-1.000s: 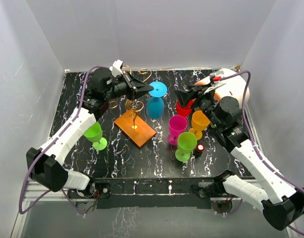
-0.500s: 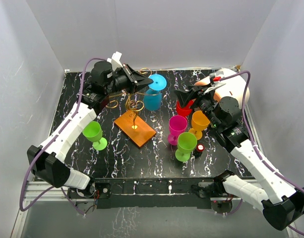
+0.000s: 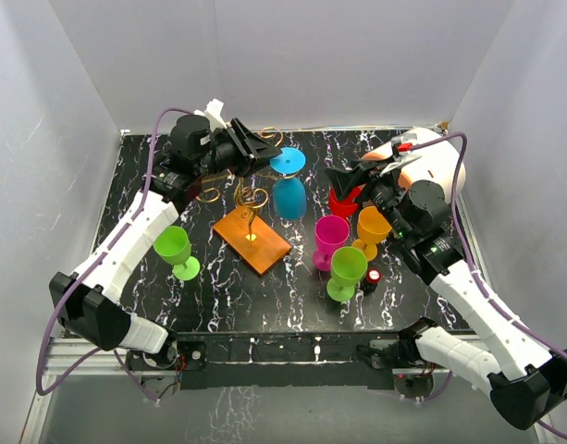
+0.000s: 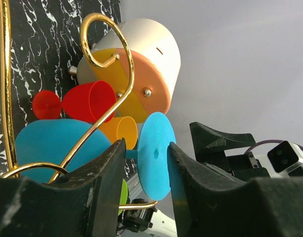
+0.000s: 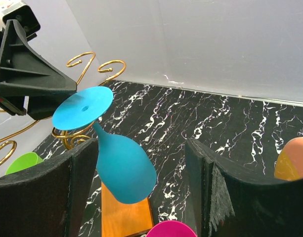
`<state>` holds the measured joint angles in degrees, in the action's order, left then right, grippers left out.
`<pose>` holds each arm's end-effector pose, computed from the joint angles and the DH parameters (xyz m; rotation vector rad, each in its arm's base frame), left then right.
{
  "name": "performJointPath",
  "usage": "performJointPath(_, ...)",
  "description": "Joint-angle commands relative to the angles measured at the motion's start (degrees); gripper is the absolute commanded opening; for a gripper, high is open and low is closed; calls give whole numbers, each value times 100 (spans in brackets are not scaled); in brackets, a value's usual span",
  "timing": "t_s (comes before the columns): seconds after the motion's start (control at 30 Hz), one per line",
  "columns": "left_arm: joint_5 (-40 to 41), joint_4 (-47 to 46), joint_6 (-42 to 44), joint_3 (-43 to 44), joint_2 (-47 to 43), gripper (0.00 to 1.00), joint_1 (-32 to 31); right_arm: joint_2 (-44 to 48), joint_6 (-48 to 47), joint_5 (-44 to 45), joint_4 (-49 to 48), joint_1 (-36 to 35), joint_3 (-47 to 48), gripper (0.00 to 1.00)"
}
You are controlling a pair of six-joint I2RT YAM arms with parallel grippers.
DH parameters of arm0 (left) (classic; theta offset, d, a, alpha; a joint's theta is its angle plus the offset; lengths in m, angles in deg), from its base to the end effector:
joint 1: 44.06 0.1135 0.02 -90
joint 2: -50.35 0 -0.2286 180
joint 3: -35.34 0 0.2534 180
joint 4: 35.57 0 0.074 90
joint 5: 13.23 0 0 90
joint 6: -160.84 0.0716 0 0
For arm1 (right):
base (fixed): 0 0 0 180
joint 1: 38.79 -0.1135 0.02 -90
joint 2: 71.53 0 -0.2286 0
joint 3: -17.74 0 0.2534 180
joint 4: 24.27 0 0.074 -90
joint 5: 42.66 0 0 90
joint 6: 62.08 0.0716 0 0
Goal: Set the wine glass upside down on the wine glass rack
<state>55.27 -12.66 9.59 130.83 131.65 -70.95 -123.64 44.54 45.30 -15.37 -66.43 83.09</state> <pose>0.3182 -0.1908 0.3803 -0.2683 1.9274 -1.4086 0.2393 0.1282 0.3630 -0.1761 1.5193 0.6466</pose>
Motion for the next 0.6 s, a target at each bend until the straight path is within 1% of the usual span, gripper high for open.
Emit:
performJointPath(0.0,39,249,320,347,-187,40,0,92,44,42,-207,-11,12,69)
performJointPath(0.17,179,726,684,646,-226,47,4,131,155,109,61,-9,86,69)
performJointPath(0.27,456,1214,1012,860,-263,49,9,184,227,143,352,-9,145,69)
performJointPath(0.33,717,1554,1238,955,-458,50,17,230,311,146,563,-7,179,69)
performJointPath(0.47,1333,2102,1792,1193,-750,58,21,227,511,152,1275,-12,437,69)
performJointPath(0.57,1628,2388,2302,1241,-1042,67,23,32,614,183,2203,-11,808,69)
